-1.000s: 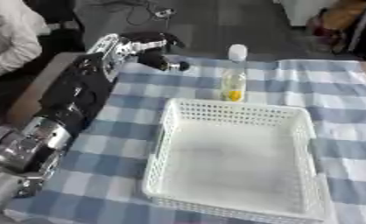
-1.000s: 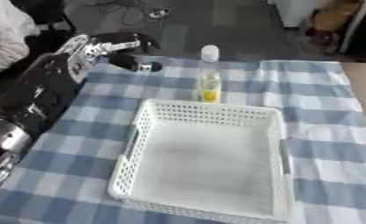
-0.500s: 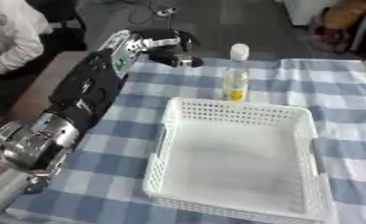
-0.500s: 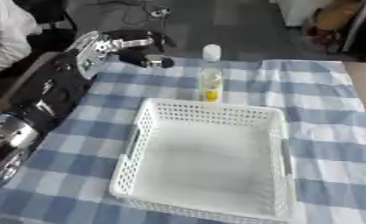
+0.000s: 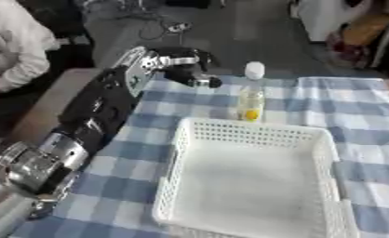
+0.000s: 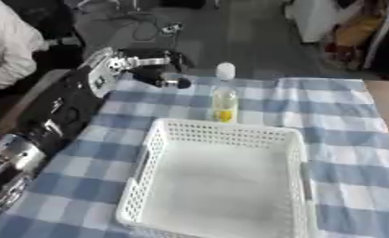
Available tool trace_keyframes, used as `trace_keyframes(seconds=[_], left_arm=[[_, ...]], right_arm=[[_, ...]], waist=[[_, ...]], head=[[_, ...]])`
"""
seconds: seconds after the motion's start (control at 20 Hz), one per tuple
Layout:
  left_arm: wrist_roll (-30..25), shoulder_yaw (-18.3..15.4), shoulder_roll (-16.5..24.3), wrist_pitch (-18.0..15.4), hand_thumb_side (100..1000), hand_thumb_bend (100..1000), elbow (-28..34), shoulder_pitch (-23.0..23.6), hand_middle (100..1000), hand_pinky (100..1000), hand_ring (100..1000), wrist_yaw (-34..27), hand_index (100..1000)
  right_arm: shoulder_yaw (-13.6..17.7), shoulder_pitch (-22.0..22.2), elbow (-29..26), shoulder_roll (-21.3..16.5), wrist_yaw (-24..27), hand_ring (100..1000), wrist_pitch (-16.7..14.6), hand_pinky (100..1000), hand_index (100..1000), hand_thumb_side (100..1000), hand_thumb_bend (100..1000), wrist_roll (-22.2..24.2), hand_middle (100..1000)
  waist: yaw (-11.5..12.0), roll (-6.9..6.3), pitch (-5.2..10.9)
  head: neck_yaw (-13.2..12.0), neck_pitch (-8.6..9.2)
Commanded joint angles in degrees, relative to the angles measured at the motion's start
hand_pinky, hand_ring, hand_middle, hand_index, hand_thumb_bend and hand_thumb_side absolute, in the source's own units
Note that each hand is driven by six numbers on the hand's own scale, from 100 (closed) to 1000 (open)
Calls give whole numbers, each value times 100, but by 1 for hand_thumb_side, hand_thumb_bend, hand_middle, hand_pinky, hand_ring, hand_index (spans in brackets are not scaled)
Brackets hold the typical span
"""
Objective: Pick up objects on the table and place them in the box.
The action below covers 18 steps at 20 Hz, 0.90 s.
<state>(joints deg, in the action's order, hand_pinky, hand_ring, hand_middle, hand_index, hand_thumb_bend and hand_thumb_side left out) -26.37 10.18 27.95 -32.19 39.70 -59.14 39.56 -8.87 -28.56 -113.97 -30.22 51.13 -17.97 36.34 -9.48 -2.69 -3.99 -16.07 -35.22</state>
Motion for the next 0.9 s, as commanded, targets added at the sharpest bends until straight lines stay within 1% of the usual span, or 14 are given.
trace_keyframes(seconds=[0.05,0.45,0.75,0.9], left_arm=[[-60,14,31,-27,1000,1000,44,-193,941,967,782,16,969],[-140,58,-78,-136,1000,1000,-12,-232,944,990,800,251,976],[-154,66,-105,-190,1000,1000,-32,-225,949,1000,815,491,985],[-106,38,-121,-202,1000,1000,-52,-219,949,1000,817,581,987]], right_arm=[[23,-96,-62,-57,-72,693,-3,770,887,1000,100,108,780],[10,-120,-62,-34,-71,693,25,771,887,1000,100,152,780],[-8,-153,-62,-22,-50,693,55,771,888,1000,100,160,780],[-31,-198,-62,-1,-36,693,81,772,888,1000,100,186,781]], waist=[[-11,14,80],[-37,-1,79],[-70,-12,75],[-106,-16,62]], head=[[56,152],[45,257],[-51,191],[-127,208]])
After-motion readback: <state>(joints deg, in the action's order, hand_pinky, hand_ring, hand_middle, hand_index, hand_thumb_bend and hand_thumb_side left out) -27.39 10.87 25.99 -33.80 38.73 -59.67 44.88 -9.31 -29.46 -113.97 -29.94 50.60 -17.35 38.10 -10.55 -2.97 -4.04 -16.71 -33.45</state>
